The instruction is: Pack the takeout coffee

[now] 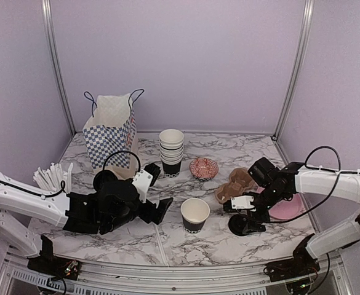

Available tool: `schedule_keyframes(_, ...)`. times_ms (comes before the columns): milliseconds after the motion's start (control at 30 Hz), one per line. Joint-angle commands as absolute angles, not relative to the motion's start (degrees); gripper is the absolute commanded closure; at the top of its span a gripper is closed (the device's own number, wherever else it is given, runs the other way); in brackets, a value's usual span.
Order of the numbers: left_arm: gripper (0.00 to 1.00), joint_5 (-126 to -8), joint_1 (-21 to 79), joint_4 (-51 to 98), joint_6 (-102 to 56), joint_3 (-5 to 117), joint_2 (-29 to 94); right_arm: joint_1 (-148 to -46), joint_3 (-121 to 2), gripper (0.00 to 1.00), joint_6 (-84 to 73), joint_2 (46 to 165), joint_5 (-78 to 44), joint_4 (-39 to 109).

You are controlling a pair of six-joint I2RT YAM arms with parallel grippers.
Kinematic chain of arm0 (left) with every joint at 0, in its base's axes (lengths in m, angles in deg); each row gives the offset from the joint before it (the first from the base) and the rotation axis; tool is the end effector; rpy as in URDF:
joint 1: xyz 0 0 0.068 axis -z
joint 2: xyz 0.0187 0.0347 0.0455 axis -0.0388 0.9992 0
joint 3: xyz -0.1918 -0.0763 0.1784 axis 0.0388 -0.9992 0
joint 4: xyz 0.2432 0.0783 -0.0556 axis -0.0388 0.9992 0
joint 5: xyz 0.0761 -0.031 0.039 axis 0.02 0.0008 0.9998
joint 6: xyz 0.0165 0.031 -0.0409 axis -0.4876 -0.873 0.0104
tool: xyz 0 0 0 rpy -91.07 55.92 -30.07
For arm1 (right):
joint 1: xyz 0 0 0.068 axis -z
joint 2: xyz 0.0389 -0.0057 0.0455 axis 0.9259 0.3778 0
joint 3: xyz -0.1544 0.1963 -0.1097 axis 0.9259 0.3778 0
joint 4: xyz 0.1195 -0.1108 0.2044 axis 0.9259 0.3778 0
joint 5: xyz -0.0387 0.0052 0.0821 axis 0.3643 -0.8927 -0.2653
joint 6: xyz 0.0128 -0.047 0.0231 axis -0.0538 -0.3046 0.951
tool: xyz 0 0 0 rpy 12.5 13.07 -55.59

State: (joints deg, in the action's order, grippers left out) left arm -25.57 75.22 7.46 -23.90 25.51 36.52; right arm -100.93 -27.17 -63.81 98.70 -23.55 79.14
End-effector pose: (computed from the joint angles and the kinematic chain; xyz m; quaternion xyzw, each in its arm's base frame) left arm 0.1058 -0.2798 0.2362 0.2621 0.7563 -0.1979 0.5658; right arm 0.1751 0.1245 0.1867 -0.6757 0.7170 0.1005 0.1386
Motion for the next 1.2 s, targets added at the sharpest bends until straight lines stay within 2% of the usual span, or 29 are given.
schedule_keyframes(0, 0.06, -26.02, 75.52, 8.30, -23.81, 26.72, 37.68, -100.32, -27.15, 0.04, -64.45, 100.67, -23.02, 76.84)
schedule_keyframes(300, 0.06, -26.24, 75.51, 8.30, -23.93, 26.80, 38.55, -100.21, -27.71, 0.10, -64.01, 105.04, -22.76, 75.65)
schedule_keyframes(467, 0.06, -26.24, 75.52, 8.30, -23.82, 26.63, 38.67, -100.15, -27.94, 0.19, -63.97, 106.38, -22.85, 75.61)
schedule_keyframes(633, 0.06, -26.25, 75.51, 8.30, -23.87, 26.68, 38.75, -100.15, -28.35, 0.32, -64.11, 107.49, -23.39, 76.56)
schedule_keyframes(867, 0.06, -26.33, 75.52, 8.30, -23.96, 26.81, 38.90, -100.15, -27.32, 0.29, -63.46, 107.64, -21.72, 76.47)
schedule_keyframes(1033, 0.06, -26.34, 75.52, 8.31, -24.32, 26.97, 38.78, -100.10, -28.98, 0.38, -62.65, 105.80, -21.95, 79.50)
schedule_keyframes(1167, 0.06, -26.42, 75.51, 8.31, -24.22, 27.08, 38.45, -100.52, -33.57, 0.40, -62.20, 102.17, -27.19, 85.78)
